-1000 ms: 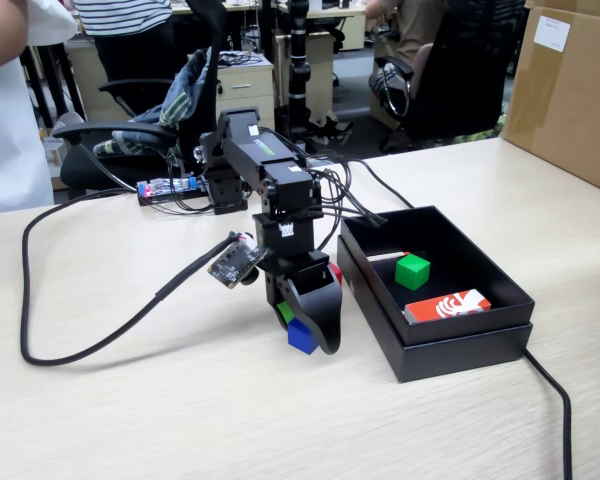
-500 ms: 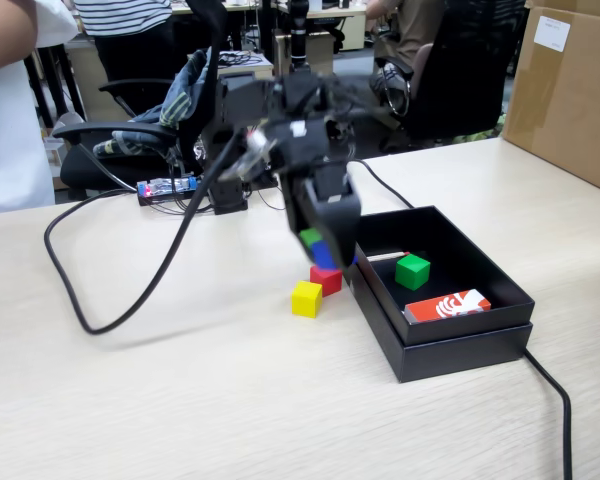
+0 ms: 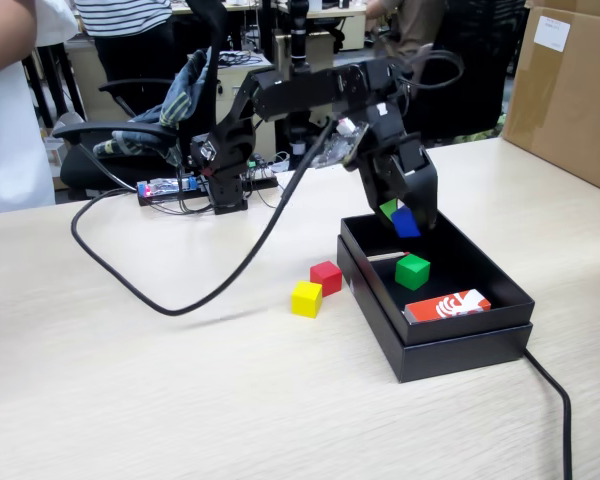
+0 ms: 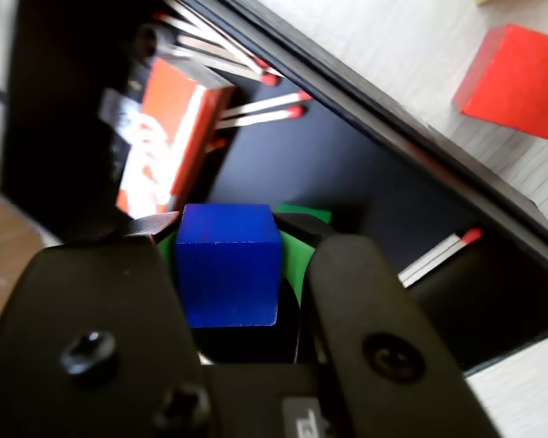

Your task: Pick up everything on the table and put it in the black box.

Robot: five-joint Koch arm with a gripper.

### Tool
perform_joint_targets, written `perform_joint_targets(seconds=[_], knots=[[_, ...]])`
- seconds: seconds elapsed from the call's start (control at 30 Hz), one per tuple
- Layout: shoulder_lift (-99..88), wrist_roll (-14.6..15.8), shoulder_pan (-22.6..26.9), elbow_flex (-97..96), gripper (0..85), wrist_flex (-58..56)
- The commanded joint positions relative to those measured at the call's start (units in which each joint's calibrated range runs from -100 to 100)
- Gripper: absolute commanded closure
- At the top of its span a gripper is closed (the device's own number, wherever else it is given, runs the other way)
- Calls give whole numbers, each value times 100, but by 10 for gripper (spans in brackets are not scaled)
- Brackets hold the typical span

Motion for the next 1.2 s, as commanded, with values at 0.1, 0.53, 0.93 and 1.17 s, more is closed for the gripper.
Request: perform_joint_targets(seconds=[0.1,0.53,0.93,1.17], knots=[[345,68,20,328,777,-33],[345,200,73,274,504,-612],[-3625,-10,-342,-769,462,-612],[-4887,-552,-987,-3189,375,-586]])
